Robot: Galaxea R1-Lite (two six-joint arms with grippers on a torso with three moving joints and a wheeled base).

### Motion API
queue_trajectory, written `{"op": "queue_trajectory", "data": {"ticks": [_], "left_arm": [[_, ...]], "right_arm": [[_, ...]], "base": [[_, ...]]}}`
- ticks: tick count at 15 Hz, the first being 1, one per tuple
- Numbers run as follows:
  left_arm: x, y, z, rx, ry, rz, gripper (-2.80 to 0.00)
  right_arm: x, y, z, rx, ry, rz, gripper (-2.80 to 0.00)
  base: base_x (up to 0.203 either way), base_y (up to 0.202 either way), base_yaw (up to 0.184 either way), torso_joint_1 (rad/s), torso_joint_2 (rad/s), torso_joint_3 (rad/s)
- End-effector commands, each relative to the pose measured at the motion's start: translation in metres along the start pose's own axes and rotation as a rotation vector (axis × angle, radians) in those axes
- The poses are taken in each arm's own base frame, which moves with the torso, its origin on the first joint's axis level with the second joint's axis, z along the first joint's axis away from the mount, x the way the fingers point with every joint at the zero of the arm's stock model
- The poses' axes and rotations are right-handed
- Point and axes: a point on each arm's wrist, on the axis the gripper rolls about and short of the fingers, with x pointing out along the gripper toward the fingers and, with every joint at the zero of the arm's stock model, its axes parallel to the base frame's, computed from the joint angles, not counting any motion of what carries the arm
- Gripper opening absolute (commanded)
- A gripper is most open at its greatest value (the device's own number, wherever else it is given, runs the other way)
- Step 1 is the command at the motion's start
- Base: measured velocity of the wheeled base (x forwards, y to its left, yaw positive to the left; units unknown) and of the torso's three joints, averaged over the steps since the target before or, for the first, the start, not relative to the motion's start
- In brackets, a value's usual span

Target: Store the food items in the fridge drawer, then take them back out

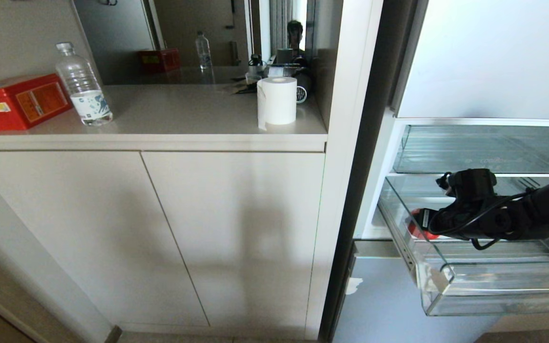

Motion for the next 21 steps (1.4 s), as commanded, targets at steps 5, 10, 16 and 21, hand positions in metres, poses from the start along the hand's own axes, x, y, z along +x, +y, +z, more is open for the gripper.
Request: {"op": "queue_trajectory", "data": {"ticks": [5,10,16,21], "left_arm": [[0.000,0.000,0.000,0.000,0.000,0.001,-2.80],[0.000,0.000,0.000,0.000,0.000,0.001,-2.80],[0.000,0.000,0.000,0.000,0.000,0.001,-2.80],[0.000,0.000,0.000,0.000,0.000,0.001,-2.80]], "right_arm": [[-0.048,0.002,0.012,0.007,-0.084,-0.013,-2.80],[-0.140,-0.002,0.007,0.008,-0.215,-0.003,-2.80],[-0.276,-0.012,-0.018,0.033,-0.546,0.008,-2.80],[-0.352,-0.036,-0.054,0.075,-0.826,-0.210,-2.80]], "base": [[0.000,0.000,0.000,0.000,0.00,0.000],[0.000,0.000,0.000,0.000,0.00,0.000],[0.000,0.000,0.000,0.000,0.00,0.000],[0.000,0.000,0.000,0.000,0.00,0.000]]}}
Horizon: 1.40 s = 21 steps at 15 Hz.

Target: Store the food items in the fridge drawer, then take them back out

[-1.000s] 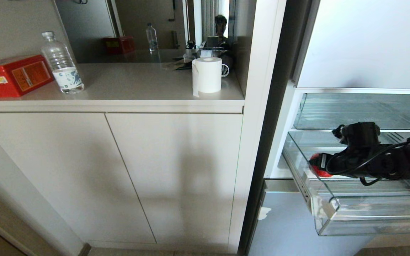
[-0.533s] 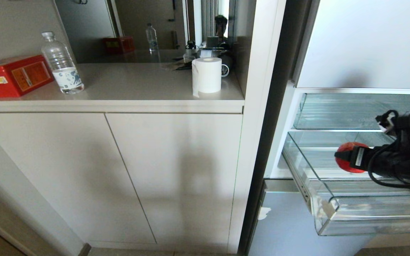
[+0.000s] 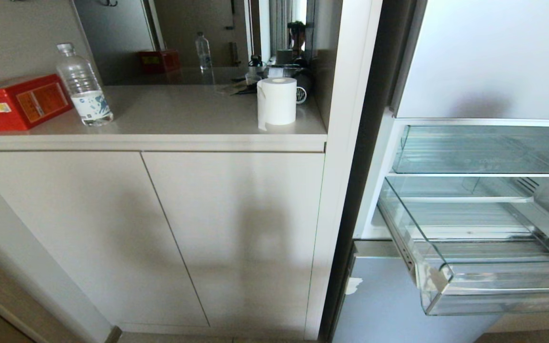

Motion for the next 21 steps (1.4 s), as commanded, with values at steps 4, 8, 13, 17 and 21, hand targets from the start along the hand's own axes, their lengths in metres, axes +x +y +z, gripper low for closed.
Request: {"op": "queue_trajectory", "data": {"ticks": [4,8,13,17,21], "left_arm": [[0.000,0.000,0.000,0.000,0.000,0.001,-2.80],[0.000,0.000,0.000,0.000,0.000,0.001,-2.80],[0.000,0.000,0.000,0.000,0.000,0.001,-2.80],[0.000,0.000,0.000,0.000,0.000,0.001,-2.80],[0.000,0.000,0.000,0.000,0.000,0.001,-2.80]], "right_arm": [[-0.038,-0.035,0.015,0.021,-0.196,-0.321,-2.80],[-0.043,-0.068,0.022,0.015,-0.274,-0.582,-2.80],[-0.065,-0.097,0.030,0.048,-0.328,-0.679,-2.80],[-0.065,-0.107,0.033,0.054,-0.340,-0.673,-2.80],[-0.067,-0.120,0.038,0.049,-0.375,-0.733,-2.80]], "base": [[0.000,0.000,0.000,0.000,0.00,0.000],[0.000,0.000,0.000,0.000,0.00,0.000],[0.000,0.000,0.000,0.000,0.00,0.000],[-0.002,0.002,-0.045,0.001,0.00,0.001],[-0.001,0.008,-0.173,0.002,0.00,0.000]]}}
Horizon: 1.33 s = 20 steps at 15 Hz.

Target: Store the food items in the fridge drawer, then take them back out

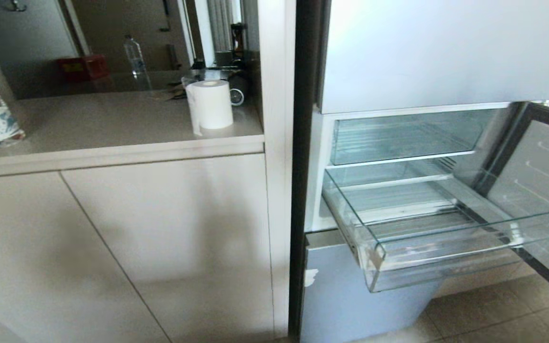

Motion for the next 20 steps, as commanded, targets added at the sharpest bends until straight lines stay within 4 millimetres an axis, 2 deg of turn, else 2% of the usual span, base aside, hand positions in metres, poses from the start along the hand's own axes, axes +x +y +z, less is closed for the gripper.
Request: {"op": "queue_trajectory", "data": {"ticks": [1,6,9,11,14,17,20], "left_arm": [[0.000,0.000,0.000,0.000,0.000,0.001,-2.80],[0.000,0.000,0.000,0.000,0.000,0.001,-2.80],[0.000,0.000,0.000,0.000,0.000,0.001,-2.80],[0.000,0.000,0.000,0.000,0.000,0.001,-2.80],[0.000,0.000,0.000,0.000,0.000,0.001,-2.80],[0.000,0.000,0.000,0.000,0.000,0.001,-2.80],[0.000,0.000,0.000,0.000,0.000,0.001,-2.80]], "right_arm": [[0.012,-0.011,0.000,-0.001,-0.002,-0.043,-2.80],[0.031,-0.030,0.007,0.014,-0.039,-0.091,-2.80],[0.061,-0.053,-0.004,0.050,0.044,-0.129,-2.80],[0.087,-0.074,-0.022,0.086,0.123,-0.141,-2.80],[0.117,-0.098,-0.058,0.156,0.275,-0.021,-2.80],[0.148,-0.094,-0.102,0.208,0.419,0.050,-2.80],[0.169,-0.095,-0.141,0.192,0.532,0.042,-2.80]], "base": [[0.001,0.010,-0.173,0.002,0.01,0.002],[-0.002,0.005,-0.174,0.004,0.00,0.003],[-0.001,0.006,-0.160,0.003,0.01,0.001],[-0.001,0.003,-0.048,0.001,0.00,0.003],[0.000,0.000,0.000,0.000,0.00,0.000],[0.000,0.000,0.000,0.000,0.00,0.000],[0.000,0.000,0.000,0.000,0.00,0.000]]}}
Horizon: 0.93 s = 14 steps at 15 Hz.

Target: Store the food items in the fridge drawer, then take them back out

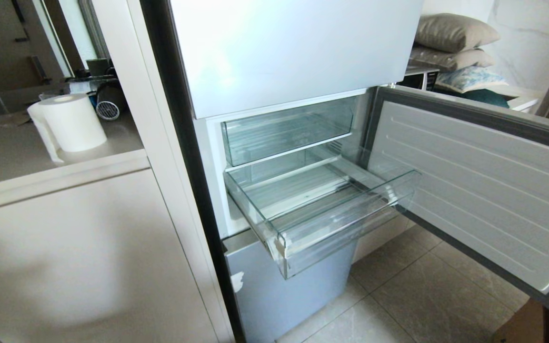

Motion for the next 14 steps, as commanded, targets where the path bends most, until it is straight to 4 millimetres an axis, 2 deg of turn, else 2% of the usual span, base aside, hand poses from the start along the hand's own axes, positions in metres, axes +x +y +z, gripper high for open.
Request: {"op": "queue_trajectory", "data": {"ticks": [1,5,8,12,13,14], "left_arm": [[0.000,0.000,0.000,0.000,0.000,0.001,-2.80],[0.000,0.000,0.000,0.000,0.000,0.002,-2.80],[0.000,0.000,0.000,0.000,0.000,0.001,-2.80],[0.000,0.000,0.000,0.000,0.000,0.001,-2.80],[0.000,0.000,0.000,0.000,0.000,0.001,-2.80],[0.000,0.000,0.000,0.000,0.001,0.001,-2.80]], "right_arm": [[0.038,-0.013,-0.030,0.033,0.125,-0.007,-2.80],[0.077,-0.027,-0.054,0.052,0.209,-0.034,-2.80],[0.099,-0.043,-0.072,0.013,0.261,-0.051,-2.80],[0.119,-0.055,-0.079,-0.004,0.271,-0.054,-2.80],[0.121,-0.056,-0.081,-0.011,0.275,-0.054,0.00],[0.123,-0.058,-0.081,-0.014,0.275,-0.055,0.00]], "base": [[0.000,0.000,0.000,0.000,0.00,0.000],[0.000,0.000,0.000,0.000,0.00,0.000],[0.000,0.000,0.000,0.000,0.00,0.000],[0.000,0.000,0.000,0.000,0.00,0.000],[0.000,0.000,0.000,0.000,0.00,0.000],[0.000,0.000,0.000,0.000,0.00,0.000]]}}
